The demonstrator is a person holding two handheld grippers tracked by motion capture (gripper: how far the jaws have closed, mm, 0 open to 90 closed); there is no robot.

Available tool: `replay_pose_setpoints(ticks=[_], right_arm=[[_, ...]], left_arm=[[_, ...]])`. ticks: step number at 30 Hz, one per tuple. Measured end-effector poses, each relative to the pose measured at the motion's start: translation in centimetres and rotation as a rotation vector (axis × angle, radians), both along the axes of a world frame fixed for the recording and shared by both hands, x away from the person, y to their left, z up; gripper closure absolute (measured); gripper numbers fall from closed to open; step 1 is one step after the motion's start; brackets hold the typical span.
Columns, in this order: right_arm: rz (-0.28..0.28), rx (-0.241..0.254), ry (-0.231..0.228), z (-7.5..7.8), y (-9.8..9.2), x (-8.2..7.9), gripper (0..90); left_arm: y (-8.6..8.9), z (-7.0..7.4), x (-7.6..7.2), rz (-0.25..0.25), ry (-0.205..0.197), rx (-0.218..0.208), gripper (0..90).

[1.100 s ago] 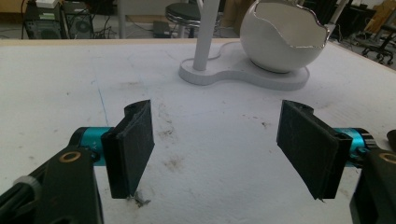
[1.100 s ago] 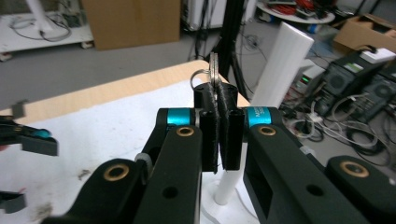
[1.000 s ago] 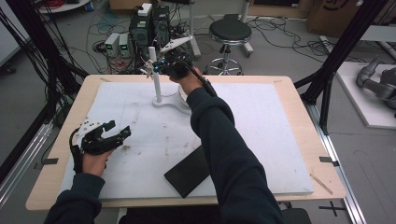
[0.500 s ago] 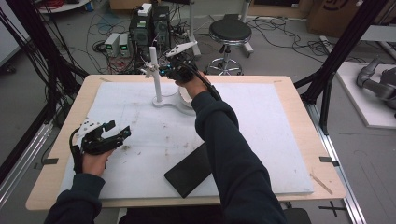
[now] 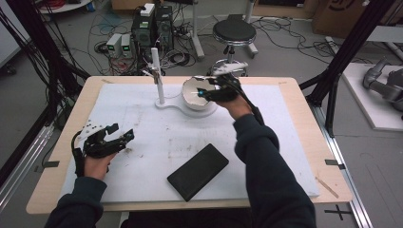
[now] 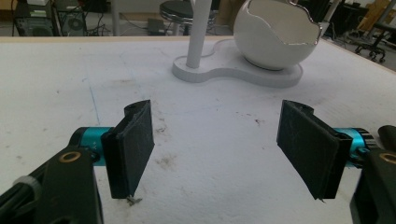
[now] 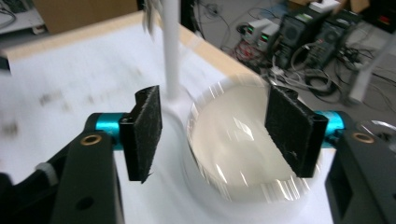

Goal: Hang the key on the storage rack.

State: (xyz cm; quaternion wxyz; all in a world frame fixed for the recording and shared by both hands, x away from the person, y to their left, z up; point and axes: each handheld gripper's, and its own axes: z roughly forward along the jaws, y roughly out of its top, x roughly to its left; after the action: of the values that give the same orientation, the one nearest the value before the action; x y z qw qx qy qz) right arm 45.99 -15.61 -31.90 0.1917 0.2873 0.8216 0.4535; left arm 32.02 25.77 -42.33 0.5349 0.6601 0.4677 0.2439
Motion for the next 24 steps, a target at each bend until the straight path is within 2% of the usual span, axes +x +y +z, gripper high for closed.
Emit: replay_pose_setpoints(ticks=[1, 2, 3, 4, 6, 10, 15, 20, 24], right_arm=[[-0.016, -0.001, 0.000, -0.6, -1.3, -0.6, 28.9], [-0.032, -0.017, 0.034, -1.1, -2.5, -1.1, 25.9], [-0.056, -0.015, 0.046, -1.8, -3.7, -1.8, 23.4], [-0.065, -0.032, 0.065, -2.4, -4.7, -2.3, 21.5], [-0.078, -0.054, 0.062, -3.6, -6.7, -3.6, 21.4], [-0.097, -0.057, 0.072, -5.5, -9.5, -5.7, 21.1], [-0.113, -0.041, 0.094, -7.1, -10.8, -7.2, 21.1], [-0.106, -0.058, 0.112, -8.4, -10.9, -8.3, 21.1], [-0.110, -0.046, 0.111, -8.9, -11.4, -8.7, 21.1]], left_arm=[[-0.1, 0.0, 0.0, -0.001, -0.002, -0.001, 26.9], [-0.2, 0.0, 0.1, -0.005, -0.002, 0.002, 26.9], [-0.3, 0.0, 0.1, -0.007, -0.007, -0.003, 26.9], [-0.4, 0.0, 0.1, -0.010, -0.008, 0.000, 26.8], [-0.5, 0.0, 0.2, -0.011, -0.011, -0.003, 26.8], [-0.8, 0.1, 0.2, -0.016, -0.018, -0.005, 26.8], [-1.1, 0.2, 0.3, -0.023, -0.021, 0.006, 26.8], [-1.7, 0.1, 0.5, -0.035, -0.017, 0.010, 26.8], [-2.1, -0.1, 1.0, -0.043, -0.008, 0.011, 26.8]])
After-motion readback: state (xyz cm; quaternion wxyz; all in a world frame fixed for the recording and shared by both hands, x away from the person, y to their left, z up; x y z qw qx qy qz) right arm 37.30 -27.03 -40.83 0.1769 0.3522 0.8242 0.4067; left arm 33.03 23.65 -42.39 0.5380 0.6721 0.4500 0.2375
